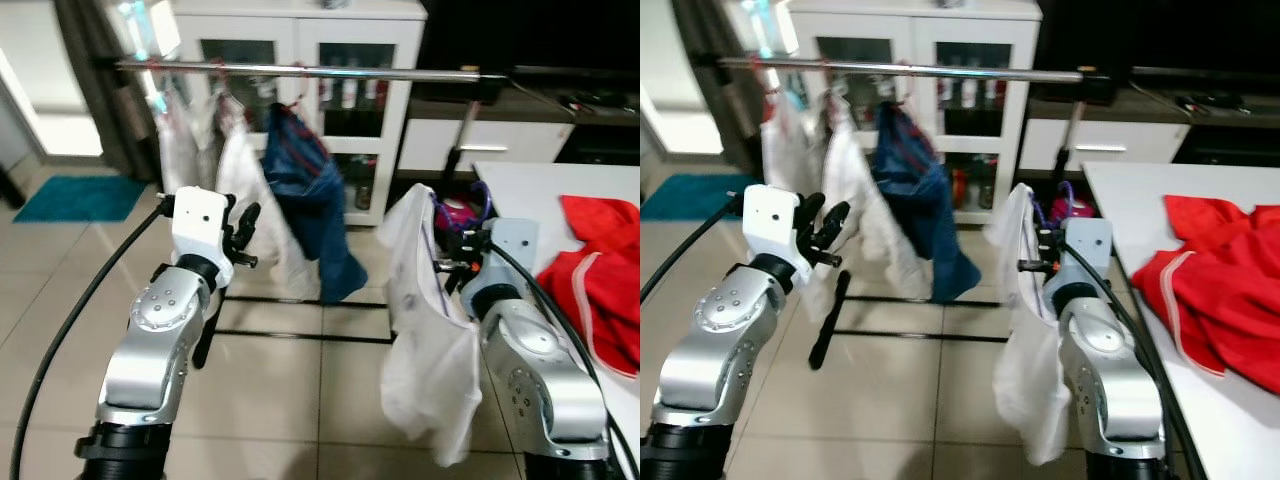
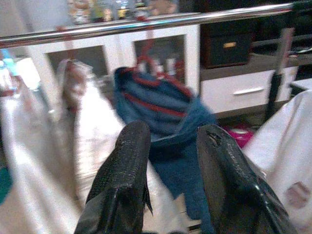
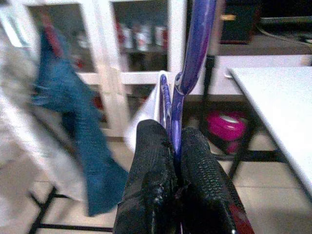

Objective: Hang hanger

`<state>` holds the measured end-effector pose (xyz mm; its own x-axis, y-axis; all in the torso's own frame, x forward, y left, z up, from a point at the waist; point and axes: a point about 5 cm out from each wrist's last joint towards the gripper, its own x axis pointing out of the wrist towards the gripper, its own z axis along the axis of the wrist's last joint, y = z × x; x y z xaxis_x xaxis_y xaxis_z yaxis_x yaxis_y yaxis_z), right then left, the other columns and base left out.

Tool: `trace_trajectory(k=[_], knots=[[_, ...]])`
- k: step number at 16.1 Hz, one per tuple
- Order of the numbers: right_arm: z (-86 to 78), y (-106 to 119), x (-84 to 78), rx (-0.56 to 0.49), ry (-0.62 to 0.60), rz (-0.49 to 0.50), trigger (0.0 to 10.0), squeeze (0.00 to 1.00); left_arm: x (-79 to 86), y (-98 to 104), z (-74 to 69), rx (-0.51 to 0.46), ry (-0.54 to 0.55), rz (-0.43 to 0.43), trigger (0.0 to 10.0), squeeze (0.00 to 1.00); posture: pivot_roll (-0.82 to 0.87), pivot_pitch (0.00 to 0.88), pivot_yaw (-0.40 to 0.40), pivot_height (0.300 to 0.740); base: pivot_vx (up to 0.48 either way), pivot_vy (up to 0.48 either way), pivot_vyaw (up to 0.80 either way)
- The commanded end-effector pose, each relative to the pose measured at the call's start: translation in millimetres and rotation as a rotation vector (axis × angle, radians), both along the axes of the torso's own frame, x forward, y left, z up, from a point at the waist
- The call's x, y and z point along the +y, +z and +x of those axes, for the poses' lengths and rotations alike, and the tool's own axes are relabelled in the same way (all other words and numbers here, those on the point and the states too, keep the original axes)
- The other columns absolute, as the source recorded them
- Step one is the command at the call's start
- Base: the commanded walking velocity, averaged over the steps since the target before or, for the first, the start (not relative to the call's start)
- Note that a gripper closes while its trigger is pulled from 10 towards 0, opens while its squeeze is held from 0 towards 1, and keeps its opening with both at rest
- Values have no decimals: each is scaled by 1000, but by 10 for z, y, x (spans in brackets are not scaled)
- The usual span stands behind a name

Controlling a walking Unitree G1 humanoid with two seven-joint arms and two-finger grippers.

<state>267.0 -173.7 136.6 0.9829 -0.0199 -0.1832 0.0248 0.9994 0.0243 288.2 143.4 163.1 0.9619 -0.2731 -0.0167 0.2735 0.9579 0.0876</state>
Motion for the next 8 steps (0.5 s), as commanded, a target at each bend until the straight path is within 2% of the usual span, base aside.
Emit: trace_trajectory(k=[1, 8], knots=[[16, 94, -13, -57, -19, 1, 10000, 0, -6, 34, 19, -11, -15, 9, 10000, 0, 73, 0, 10, 740, 356, 0, 0], [62, 107, 38, -69, 14, -19, 10000, 0, -4, 42, -2, -12, -20, 12, 10000, 0, 87, 0, 0, 740, 360, 0, 0]])
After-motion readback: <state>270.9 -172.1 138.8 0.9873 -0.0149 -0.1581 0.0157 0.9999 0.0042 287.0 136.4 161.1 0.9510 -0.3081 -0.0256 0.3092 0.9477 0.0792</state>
